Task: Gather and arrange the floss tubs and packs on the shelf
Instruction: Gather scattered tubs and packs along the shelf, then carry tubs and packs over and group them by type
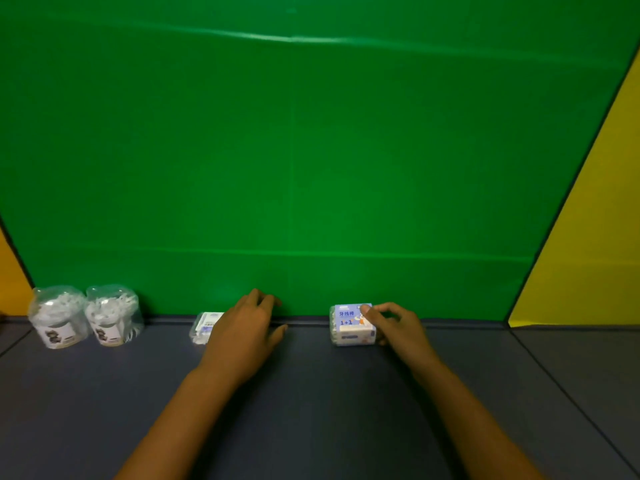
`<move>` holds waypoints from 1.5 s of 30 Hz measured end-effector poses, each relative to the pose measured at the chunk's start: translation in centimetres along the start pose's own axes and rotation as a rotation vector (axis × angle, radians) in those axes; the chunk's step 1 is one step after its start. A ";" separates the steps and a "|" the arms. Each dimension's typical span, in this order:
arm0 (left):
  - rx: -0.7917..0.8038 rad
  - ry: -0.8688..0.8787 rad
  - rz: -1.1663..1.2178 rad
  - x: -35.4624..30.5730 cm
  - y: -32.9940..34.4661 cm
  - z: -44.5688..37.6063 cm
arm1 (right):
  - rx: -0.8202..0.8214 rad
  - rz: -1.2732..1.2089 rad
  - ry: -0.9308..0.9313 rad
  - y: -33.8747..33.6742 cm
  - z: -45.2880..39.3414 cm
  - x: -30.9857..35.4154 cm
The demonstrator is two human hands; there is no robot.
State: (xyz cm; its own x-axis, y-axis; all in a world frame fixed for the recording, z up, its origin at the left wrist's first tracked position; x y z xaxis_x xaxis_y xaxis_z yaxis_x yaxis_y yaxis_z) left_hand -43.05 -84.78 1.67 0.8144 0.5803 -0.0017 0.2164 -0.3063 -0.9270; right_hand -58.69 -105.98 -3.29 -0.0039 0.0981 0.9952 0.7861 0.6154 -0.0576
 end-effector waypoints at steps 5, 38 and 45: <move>0.031 -0.052 -0.004 -0.9 0.3 0.1 | -0.002 0.182 -0.043 -0.6 -1.9 -0.9; -0.017 -0.330 -0.232 14.9 -11.7 16.6 | 0.387 0.911 -0.758 21.2 12.9 11.6; 0.003 -0.450 -0.264 23.9 -15.1 26.9 | 0.505 0.812 -0.852 32.5 21.1 12.6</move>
State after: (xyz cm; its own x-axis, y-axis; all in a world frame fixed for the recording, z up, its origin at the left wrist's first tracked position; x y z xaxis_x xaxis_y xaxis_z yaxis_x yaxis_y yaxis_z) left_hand -41.34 -45.94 5.51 0.4206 0.9044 0.0716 0.3811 -0.1044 -0.9186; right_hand -46.23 -68.17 5.71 -0.1754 0.9356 0.3065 0.4286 0.3528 -0.8317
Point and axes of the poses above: each hand's wrist, its own z-axis away from the middle knuckle, its own y-axis out of the palm, x = y × z, the point moved 9 cm from there along -z, towards the middle knuckle, and after that the axes turned 13 degrees about -z, right-handed, at the moved point
